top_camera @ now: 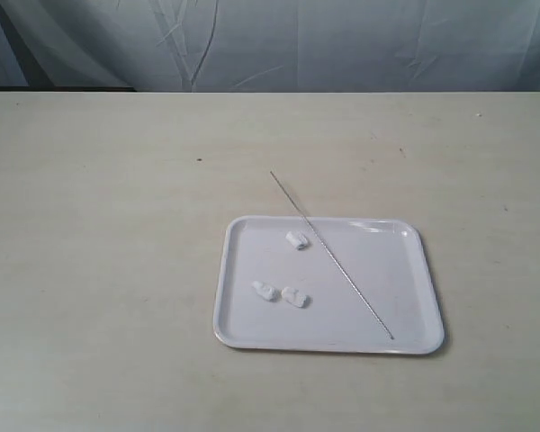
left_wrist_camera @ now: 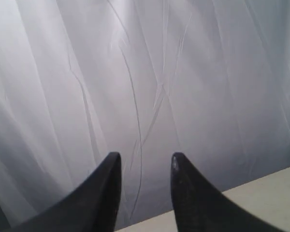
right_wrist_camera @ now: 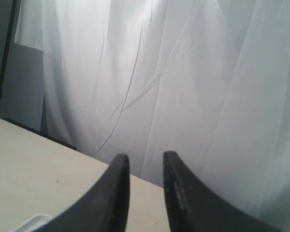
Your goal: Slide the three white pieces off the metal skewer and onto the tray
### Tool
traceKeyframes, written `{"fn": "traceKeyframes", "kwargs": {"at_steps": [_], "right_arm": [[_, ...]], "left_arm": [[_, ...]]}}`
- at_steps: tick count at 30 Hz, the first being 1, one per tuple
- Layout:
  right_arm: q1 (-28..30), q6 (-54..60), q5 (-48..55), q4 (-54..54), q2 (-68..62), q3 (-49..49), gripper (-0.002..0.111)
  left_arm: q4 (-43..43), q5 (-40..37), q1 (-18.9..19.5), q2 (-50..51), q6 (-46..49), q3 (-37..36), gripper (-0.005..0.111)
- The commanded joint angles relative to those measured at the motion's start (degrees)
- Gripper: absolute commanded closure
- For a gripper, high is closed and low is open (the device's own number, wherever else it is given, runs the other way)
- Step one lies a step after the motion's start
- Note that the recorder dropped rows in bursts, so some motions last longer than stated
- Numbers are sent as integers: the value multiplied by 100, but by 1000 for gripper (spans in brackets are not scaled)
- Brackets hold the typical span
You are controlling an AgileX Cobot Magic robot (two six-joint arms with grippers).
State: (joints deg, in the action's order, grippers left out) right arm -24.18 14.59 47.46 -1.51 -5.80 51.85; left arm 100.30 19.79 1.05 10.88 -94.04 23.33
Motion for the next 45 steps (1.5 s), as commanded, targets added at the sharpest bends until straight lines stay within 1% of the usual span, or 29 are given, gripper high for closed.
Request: {"fn": "traceKeyframes", "kwargs": {"at_steps": [1, 4, 7, 9, 12, 17, 22, 24, 29, 30, 31, 33, 35, 37, 38, 39, 41, 43, 45], "right_arm": [[19, -31, 103, -99, 102, -724, 83], [19, -80, -364, -156, 91, -1482, 83], [19, -233, -1341, -193, 91, -2278, 83], [19, -261, -1714, -182, 91, -2675, 83], [19, -261, -1682, -121, 91, -3013, 83], [19, -261, -1378, 98, 91, -3150, 83], [19, -261, -1394, 151, 91, -3150, 83], [19, -261, -1394, 151, 91, -3150, 83], [19, -261, -1394, 151, 91, -3150, 83], [51, -261, -1395, 112, 162, -3150, 83], [154, -261, -1395, 184, 236, -3150, 83], [565, -261, -1395, 295, 399, -3150, 83], [1224, -261, -1395, 310, 580, -3150, 83], [1838, -269, -1395, 310, 580, -3150, 83], [2131, -269, -1404, 310, 580, -3150, 83], [2379, -269, -1434, 310, 580, -3161, 83], [2719, -269, -1676, 310, 580, -3223, 83], [2894, -269, -2121, 310, 580, -3349, 83], [2941, -286, -2636, 382, 580, -3557, 83]], "left_arm": [[-36, -187, 13, -92, -495, -330, 73], [-36, -204, 3, -92, -506, -499, 73], [-36, -449, 3, -92, -663, -702, 73], [-36, -540, 3, -92, -778, -811, 73], [-36, -540, 3, -92, -765, -894, 73], [-36, -523, 3, -92, -765, -905, 73], [-36, -440, 3, -92, -765, -905, 73], [-36, -654, 3, -92, -765, -917, 73], [-54, -1513, 3, -92, -754, -917, 73], [-225, -1698, 3, -92, -754, -917, 73], [-366, -1823, 3, -92, -742, -917, 73], [-577, -2139, 3, -92, -742, -917, 73], [-669, -2388, 3, -92, -742, -917, 73], [-1186, -2320, 3, -92, -755, -917, 75], [-1538, -2321, 3, -92, -742, -917, 80], [-1823, -2321, 3, -92, -727, -929, 89], [-1920, -2343, 3, -92, -550, -929, 106], [-2004, -2328, 3, -92, -486, -929, 107], [-2408, -2388, 3, -92, -607, -929, 107]]}}
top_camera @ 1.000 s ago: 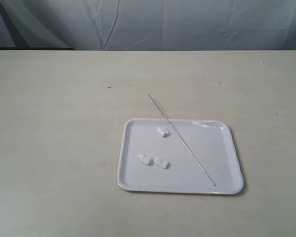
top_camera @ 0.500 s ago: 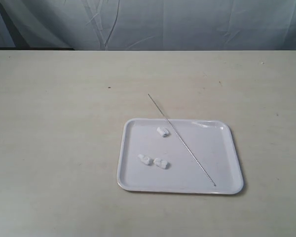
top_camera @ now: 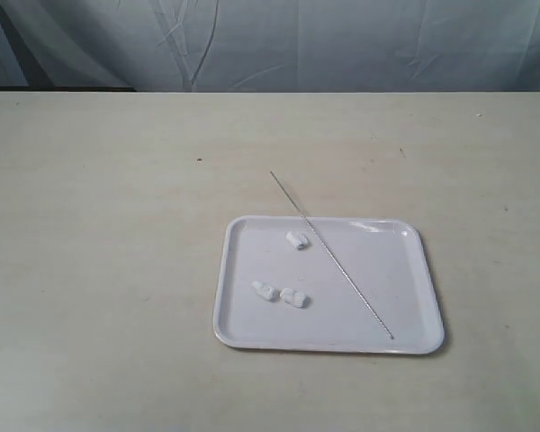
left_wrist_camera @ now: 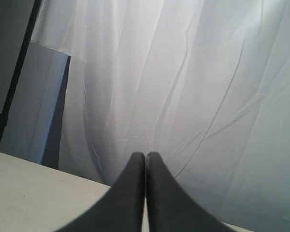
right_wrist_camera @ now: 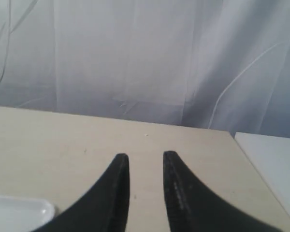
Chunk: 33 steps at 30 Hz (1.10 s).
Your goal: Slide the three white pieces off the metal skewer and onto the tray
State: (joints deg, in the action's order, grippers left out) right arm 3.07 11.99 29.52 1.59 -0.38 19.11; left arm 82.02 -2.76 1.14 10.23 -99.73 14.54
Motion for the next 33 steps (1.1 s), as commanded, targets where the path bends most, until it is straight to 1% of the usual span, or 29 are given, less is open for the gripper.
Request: {"fn": "traceKeyframes", "kwargs": {"at_steps": [1, 4, 7, 9, 10, 11, 12, 13, 15, 17, 18, 20, 21, 22, 25, 29, 33], "right_arm": [[216, -25, -1136, 140, 38, -461, 83], [206, -25, -1579, 313, 38, -968, 83], [18, -25, -2087, 583, 38, -1635, 83], [-112, -25, -2427, 783, 38, -1911, 83], [-201, -33, -2490, 900, 38, -1911, 83], [-226, -33, -2201, 915, 38, -1911, 83], [-257, -21, -2089, 915, 38, -1911, 83], [-257, -21, -2088, 915, 38, -1911, 83], [-257, 4, -2043, 805, 38, -1911, 83], [-257, 4, -1910, 638, 38, -1911, 83], [-257, 4, -1802, 612, 38, -1911, 83], [-257, 4, -1514, 594, 38, -1911, 83], [-257, 4, -1310, 594, 38, -1911, 83], [-257, 4, -1203, 594, 38, -1911, 83], [-257, 4, -1203, 594, 38, -1911, 83], [-257, -287, -1168, 393, 38, -1911, 83], [-257, -426, -1168, 119, 38, -1911, 83]], "left_arm": [[-832, -160, -6, -26, -97, -35, 107], [-1184, -192, -6, -26, -97, 98, 107], [-1238, -135, -6, -26, -35, 123, 107], [-1249, -79, -6, -26, 281, 79, 107], [-1428, -13, -6, -26, 669, 23, 107], [-1875, 16, -6, -26, 1271, -38, 107], [-2568, 16, -6, -26, 2086, -95, 107], [-3235, 16, -6, -26, 3098, -159, 107], [-5124, -128, -6, -26, 5340, -260, 107], [-6863, -361, -18, -26, 7157, -331, 107], [-7502, -504, -18, -26, 7992, -372, 107], [-8282, -747, -18, -26, 8991, -442, 107], [-8508, -843, -18, -26, 9266, -500, 107], [-8561, -867, -62, -41, 9341, -567, 107], [-8460, -882, -232, -297, 9341, -822, 107], [-8440, -882, -304, -979, 9330, -1205, 107], [-8426, -1017, -304, -1023, 9330, -1337, 107]]}}
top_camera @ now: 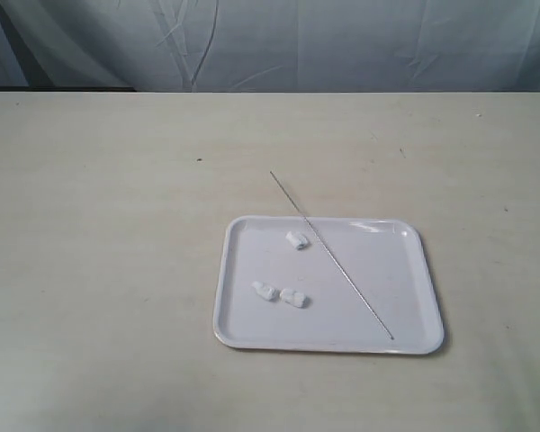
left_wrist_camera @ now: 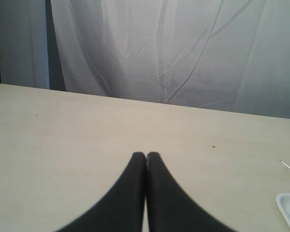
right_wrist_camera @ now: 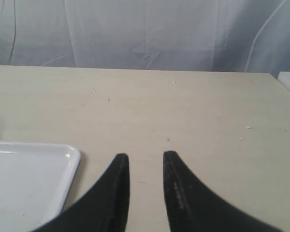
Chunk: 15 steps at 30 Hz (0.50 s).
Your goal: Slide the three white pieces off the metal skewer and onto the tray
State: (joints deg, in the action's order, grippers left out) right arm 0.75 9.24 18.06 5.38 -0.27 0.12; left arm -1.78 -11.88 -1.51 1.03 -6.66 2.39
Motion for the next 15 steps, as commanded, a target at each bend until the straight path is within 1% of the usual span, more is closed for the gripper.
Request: {"fn": "traceKeyframes", "kwargs": {"at_steps": [1, 4, 7, 9, 12, 15], "right_arm": [[-24, -165, -21, -303, 27, -12, 83], [-24, -336, -21, -467, 27, -12, 83], [-24, -760, 43, -745, 27, -12, 83], [-24, -998, 57, -857, 27, -12, 83], [-24, -998, 57, -857, 27, -12, 83], [-24, -970, 57, -857, 27, -12, 83]], "left_arm": [[-25, -178, -39, -103, 121, -122, 107], [-192, -470, -39, -103, 518, -122, 107], [-557, -873, 26, -103, 1169, -134, 107], [-637, -850, 124, -103, 1191, -215, 107], [-637, -782, 335, -103, 1180, -239, 107], [-663, -782, 465, -103, 1168, -239, 107]]}}
